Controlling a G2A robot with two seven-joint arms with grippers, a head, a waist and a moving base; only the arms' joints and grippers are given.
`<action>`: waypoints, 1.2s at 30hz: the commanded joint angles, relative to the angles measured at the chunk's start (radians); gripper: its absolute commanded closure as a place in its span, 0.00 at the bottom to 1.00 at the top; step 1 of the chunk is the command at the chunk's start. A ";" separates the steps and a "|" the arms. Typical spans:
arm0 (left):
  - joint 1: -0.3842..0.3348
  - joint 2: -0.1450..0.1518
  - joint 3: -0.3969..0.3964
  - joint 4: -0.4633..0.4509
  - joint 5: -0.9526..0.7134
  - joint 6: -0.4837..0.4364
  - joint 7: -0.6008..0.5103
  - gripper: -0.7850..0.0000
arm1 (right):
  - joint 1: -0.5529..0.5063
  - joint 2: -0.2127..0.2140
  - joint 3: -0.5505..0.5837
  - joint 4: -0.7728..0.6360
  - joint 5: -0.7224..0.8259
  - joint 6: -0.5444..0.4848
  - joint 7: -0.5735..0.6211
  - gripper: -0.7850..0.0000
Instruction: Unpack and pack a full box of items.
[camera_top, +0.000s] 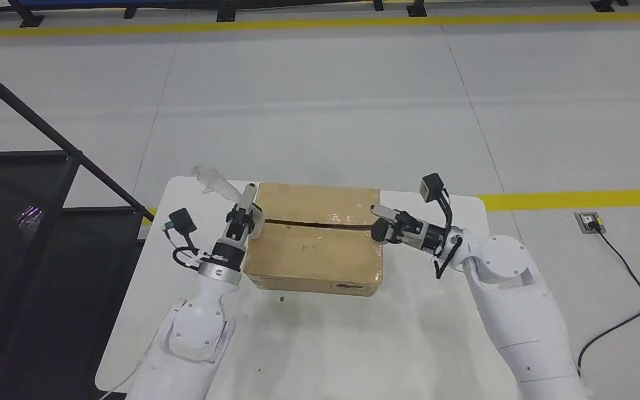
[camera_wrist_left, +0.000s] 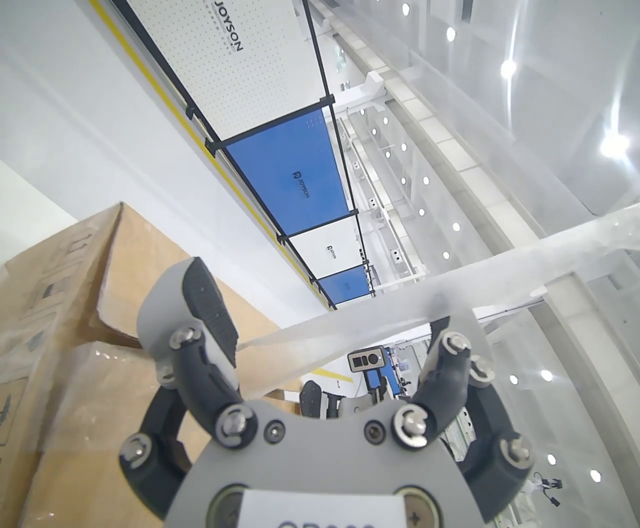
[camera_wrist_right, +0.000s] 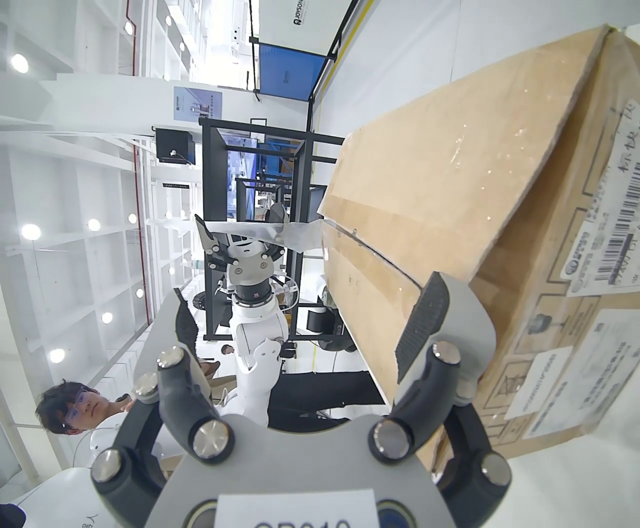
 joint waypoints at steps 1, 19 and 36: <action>-0.005 -0.003 0.008 0.003 0.012 0.007 0.000 0.00 | -0.012 0.005 0.009 -0.009 0.004 0.000 0.001 0.00; -0.052 -0.025 0.076 0.035 0.076 0.051 -0.035 0.00 | -0.047 0.031 0.035 -0.028 0.030 -0.006 0.003 0.00; -0.071 -0.047 0.127 0.058 0.116 0.059 -0.052 0.00 | -0.061 0.050 0.048 -0.025 0.070 -0.049 0.000 0.00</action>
